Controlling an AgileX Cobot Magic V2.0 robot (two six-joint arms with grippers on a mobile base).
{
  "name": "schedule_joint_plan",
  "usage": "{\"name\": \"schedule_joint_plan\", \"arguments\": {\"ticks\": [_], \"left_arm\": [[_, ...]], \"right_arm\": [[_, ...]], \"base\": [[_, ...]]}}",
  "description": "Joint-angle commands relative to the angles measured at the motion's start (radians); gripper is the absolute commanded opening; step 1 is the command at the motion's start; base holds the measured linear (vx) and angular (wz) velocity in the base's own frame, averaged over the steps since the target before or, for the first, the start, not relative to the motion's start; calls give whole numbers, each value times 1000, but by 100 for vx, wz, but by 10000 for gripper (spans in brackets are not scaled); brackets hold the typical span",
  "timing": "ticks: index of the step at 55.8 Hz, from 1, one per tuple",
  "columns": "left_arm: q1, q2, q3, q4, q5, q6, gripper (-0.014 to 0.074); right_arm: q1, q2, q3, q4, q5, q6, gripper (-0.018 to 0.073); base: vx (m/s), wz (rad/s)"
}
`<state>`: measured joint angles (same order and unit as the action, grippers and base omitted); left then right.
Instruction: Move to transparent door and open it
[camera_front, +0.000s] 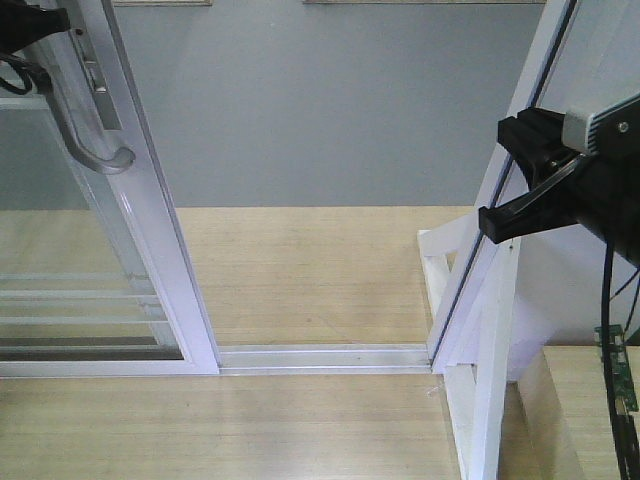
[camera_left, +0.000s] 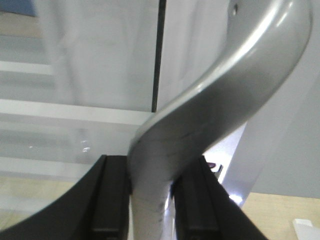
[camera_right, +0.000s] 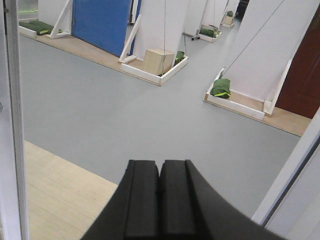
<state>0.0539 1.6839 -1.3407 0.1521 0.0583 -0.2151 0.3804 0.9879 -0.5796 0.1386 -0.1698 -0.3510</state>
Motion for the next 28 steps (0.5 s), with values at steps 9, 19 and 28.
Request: {"name": "schedule_joint_plan", "arguments": {"ticks": [9,19,28], "left_arm": [[1,-206,-1,30,-45,65,-3],[-5,-513,305,52,-58,87,-3],[-59,-726,492,53,-101,87,-3]], "right_arm": [[-2,-16,-29,-2,-88,1,-6],[-2,-69,-29,-2,-50,1,-6],[-2,-171,-29,-2,23,1,-6]], "base": [[0,0],[0,0],[0,0]]}}
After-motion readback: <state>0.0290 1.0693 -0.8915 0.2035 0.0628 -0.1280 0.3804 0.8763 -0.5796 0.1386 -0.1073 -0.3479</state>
